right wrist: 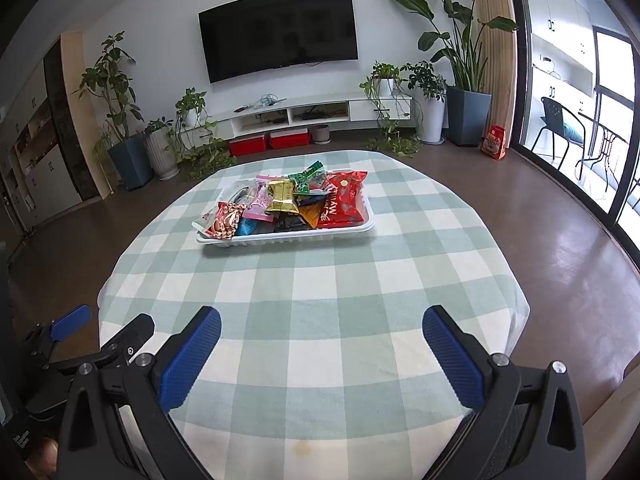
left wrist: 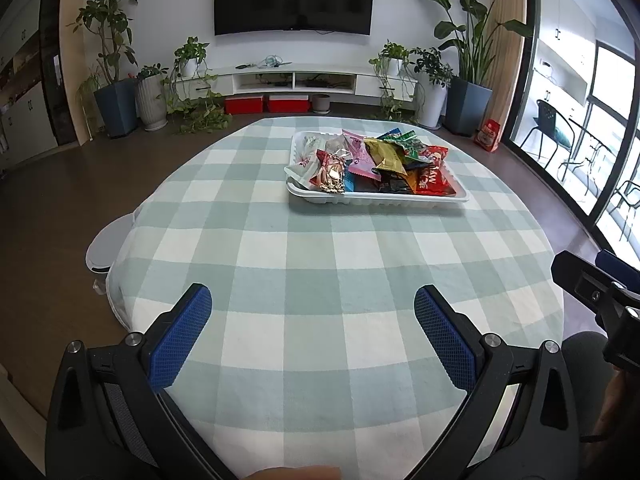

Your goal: Organize snacks

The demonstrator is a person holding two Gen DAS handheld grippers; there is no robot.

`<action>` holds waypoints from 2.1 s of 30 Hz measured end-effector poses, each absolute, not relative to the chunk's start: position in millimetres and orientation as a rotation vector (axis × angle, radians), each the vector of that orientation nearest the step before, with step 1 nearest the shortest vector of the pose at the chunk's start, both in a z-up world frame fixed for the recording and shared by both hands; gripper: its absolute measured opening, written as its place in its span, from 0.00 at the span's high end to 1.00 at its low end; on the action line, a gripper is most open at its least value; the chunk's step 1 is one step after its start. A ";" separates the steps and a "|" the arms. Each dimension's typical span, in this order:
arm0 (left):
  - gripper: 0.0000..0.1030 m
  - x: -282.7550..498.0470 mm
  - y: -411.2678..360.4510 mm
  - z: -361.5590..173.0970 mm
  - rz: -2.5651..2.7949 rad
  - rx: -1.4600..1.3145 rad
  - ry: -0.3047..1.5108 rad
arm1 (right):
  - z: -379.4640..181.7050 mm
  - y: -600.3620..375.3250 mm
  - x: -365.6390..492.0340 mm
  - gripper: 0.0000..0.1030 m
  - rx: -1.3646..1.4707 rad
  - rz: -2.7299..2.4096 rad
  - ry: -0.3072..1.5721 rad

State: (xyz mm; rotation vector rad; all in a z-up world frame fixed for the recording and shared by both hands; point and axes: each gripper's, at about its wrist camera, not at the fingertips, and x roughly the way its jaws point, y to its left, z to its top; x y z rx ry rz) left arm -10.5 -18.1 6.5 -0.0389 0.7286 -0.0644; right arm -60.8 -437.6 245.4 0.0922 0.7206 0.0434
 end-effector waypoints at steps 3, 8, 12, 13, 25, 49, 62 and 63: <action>0.00 -10.5 -19.3 4.3 -0.067 -0.039 0.732 | 245.6 -437.9 -61.6 0.00 0.093 0.043 0.721; 0.00 -10.3 -20.1 3.4 -0.067 -0.040 0.731 | 245.2 -437.7 -62.2 0.00 0.092 0.043 0.723; 0.00 -10.2 -20.1 3.4 -0.067 -0.039 0.732 | 242.6 -437.8 -64.8 0.00 0.092 0.041 0.726; 0.00 -10.0 -20.1 3.3 -0.067 -0.039 0.733 | 241.9 -438.3 -66.3 0.00 0.092 0.040 0.728; 0.00 -10.5 -19.5 4.8 -0.067 -0.039 0.733 | 243.2 -438.6 -67.5 0.00 0.092 0.041 0.729; 0.00 -10.5 -21.1 4.6 -0.068 -0.039 0.734 | 247.0 -438.5 -66.9 0.00 0.090 0.041 0.731; 0.00 -10.7 -21.3 5.1 -0.069 -0.039 0.734 | 248.7 -438.4 -67.5 0.00 0.090 0.041 0.732; 0.00 -10.8 -21.0 5.4 -0.069 -0.038 0.734 | 248.4 -438.6 -67.9 0.00 0.090 0.041 0.732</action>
